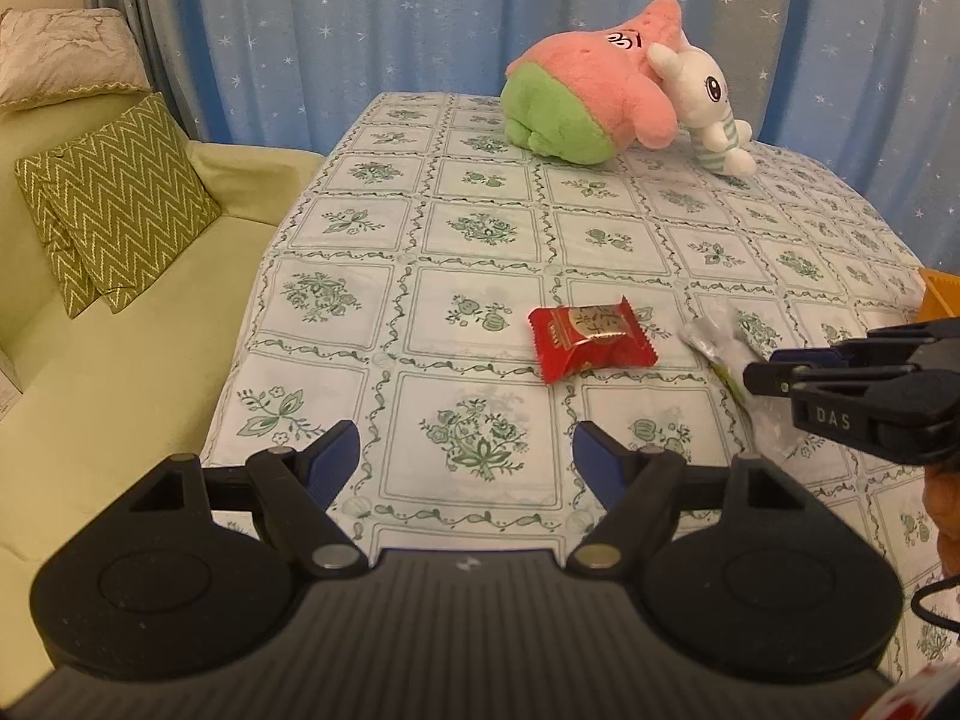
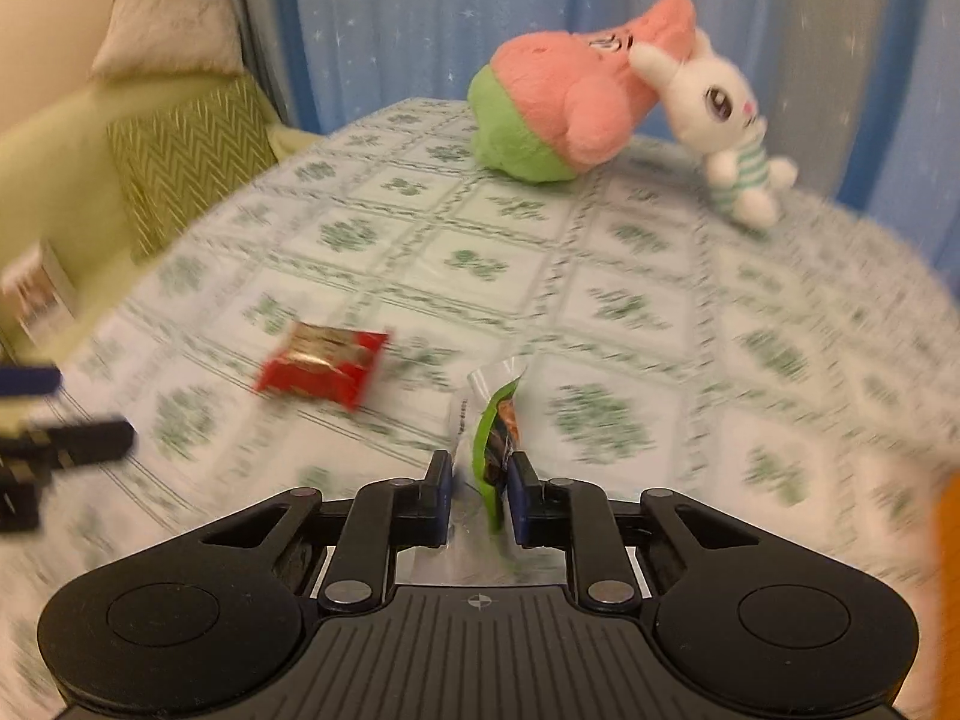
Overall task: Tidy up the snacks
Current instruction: 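Grasp the clear green-edged snack packet with the right tool, then grasp the red square cake with the left tool while the right holds the packet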
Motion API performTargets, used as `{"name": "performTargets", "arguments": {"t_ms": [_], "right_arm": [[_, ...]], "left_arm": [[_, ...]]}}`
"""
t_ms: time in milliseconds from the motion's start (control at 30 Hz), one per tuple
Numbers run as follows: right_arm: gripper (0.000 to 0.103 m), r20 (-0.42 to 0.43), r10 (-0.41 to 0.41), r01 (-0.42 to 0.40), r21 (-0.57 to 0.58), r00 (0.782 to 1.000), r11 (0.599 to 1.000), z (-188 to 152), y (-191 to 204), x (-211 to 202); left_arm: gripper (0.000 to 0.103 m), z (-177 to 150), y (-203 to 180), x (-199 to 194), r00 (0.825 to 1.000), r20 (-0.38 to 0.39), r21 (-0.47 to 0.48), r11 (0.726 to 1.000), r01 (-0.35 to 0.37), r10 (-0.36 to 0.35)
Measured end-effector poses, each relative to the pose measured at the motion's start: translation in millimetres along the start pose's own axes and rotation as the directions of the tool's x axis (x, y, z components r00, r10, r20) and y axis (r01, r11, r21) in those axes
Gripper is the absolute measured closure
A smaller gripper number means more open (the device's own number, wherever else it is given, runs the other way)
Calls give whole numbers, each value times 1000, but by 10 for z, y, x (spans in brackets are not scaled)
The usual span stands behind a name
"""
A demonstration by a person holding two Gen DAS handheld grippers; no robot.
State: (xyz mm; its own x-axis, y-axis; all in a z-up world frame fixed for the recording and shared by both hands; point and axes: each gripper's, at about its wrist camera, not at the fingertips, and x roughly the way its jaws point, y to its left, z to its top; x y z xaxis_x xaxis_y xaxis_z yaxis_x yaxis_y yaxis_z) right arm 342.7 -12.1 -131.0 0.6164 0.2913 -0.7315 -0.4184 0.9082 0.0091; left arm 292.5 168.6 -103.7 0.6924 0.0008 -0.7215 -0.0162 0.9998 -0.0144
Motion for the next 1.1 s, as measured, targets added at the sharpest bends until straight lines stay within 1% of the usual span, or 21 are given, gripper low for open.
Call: {"name": "performTargets", "arguments": {"t_ms": [133, 267, 433, 500, 567, 667, 767, 933, 1000, 1100], "right_arm": [[85, -4, 3, -3, -43, 1000, 999, -37, -29, 28], [84, 10, -1, 2, -46, 1000, 999, -48, -6, 55], [82, 33, -8, 11, -107, 999, 994, -86, 38, 79], [82, 34, 19, -16, -84, 999, 996, -95, -18, 66], [85, 40, 52, -51, -34, 998, 998, -100, -114, 31], [87, 88, 87, -88, 11, 992, 996, -121, -249, -74], [87, 105, 80, -84, 31, 991, 996, -128, -354, -133], [87, 81, 65, -67, 28, 995, 997, -148, -477, -95], [87, 70, 63, -65, 34, 996, 997, -179, -519, -64], [87, 82, 59, -62, 32, 995, 998, -209, -535, -66]], "left_arm": [[27, 19, -76, 70, 1000, 1, -1, 1000, 8, -8], [27, 28, -131, 124, 1000, -1, 2, 1000, 12, -12], [27, 44, -170, 188, 1000, 10, -7, 1000, 13, -13], [27, 59, -195, 237, 1000, 16, -11, 1000, 19, -19], [27, 78, -241, 295, 999, 24, -12, 1000, 27, -27], [28, 128, -340, 395, 998, 38, 9, 999, 40, -41], [29, 194, -430, 499, 998, 45, 48, 998, 50, -52], [31, 295, -501, 643, 996, 37, 109, 991, 76, -80], [32, 335, -496, 705, 996, 31, 122, 989, 81, -85], [36, 385, -477, 812, 993, 18, 126, 986, 111, -114]]}}
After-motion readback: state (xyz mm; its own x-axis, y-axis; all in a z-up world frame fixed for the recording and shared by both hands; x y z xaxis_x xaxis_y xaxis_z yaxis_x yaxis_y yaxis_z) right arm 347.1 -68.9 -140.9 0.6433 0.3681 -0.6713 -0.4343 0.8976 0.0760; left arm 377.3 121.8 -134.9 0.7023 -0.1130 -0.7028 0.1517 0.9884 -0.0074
